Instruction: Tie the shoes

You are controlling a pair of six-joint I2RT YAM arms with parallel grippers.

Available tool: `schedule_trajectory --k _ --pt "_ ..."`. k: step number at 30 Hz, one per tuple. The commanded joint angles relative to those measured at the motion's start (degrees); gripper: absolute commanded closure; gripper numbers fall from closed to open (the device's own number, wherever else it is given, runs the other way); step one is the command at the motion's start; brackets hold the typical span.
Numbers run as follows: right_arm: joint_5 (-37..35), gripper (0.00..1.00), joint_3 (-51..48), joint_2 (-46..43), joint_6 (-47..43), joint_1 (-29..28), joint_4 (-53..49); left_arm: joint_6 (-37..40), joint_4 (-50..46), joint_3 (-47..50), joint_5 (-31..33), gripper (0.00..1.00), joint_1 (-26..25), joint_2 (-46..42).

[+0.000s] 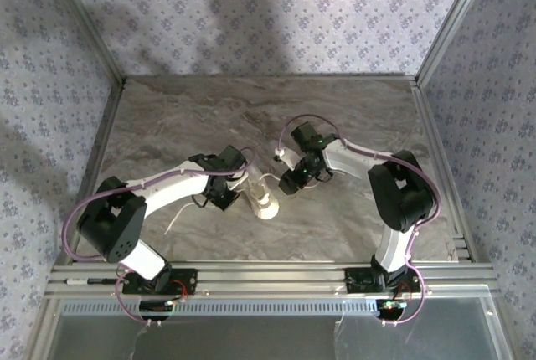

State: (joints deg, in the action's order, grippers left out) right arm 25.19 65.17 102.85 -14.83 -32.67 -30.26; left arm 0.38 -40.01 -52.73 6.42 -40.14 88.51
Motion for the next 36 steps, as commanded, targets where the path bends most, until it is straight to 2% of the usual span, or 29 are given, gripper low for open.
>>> schedule_trajectory --k 1,5,8,11,15,21,26,30,36 --pt "4.67 0.61 -0.33 0.83 2.44 -1.96 1.01 -4.26 1.93 -0.17 -2.87 1.00 -0.06 -1.10" --pt "7.11 0.64 -1.55 1.66 5.18 -3.44 2.96 -10.15 3.80 -1.85 -6.58 1.00 0.88 0.86" --pt "8.47 0.65 -4.15 0.59 7.95 -4.59 5.64 -14.98 12.65 0.62 -11.76 1.00 1.57 1.46" --pt "10.01 0.65 -7.57 -0.73 11.40 -5.66 9.45 -17.46 20.60 2.69 -13.71 1.00 1.73 2.00" --pt "11.74 0.66 -10.96 -2.01 15.50 -6.81 15.19 -15.37 25.37 2.33 -14.87 1.00 2.93 3.73" --pt "13.58 0.67 -11.58 -2.56 19.90 -8.09 21.38 -10.18 30.47 1.26 -20.30 1.00 5.90 6.21" --pt "12.65 0.68 -12.78 -4.79 21.77 -8.38 23.91 -6.31 31.06 -1.17 -23.10 1.00 6.95 8.42" --pt "9.99 0.68 -12.81 -8.79 19.44 -8.29 20.62 -4.90 29.03 -2.44 -22.57 1.00 8.50 8.79" --pt "1.29 0.65 -7.31 -14.43 6.07 -5.19 3.78 -4.00 25.72 -1.56 -21.79 1.00 10.16 7.40"
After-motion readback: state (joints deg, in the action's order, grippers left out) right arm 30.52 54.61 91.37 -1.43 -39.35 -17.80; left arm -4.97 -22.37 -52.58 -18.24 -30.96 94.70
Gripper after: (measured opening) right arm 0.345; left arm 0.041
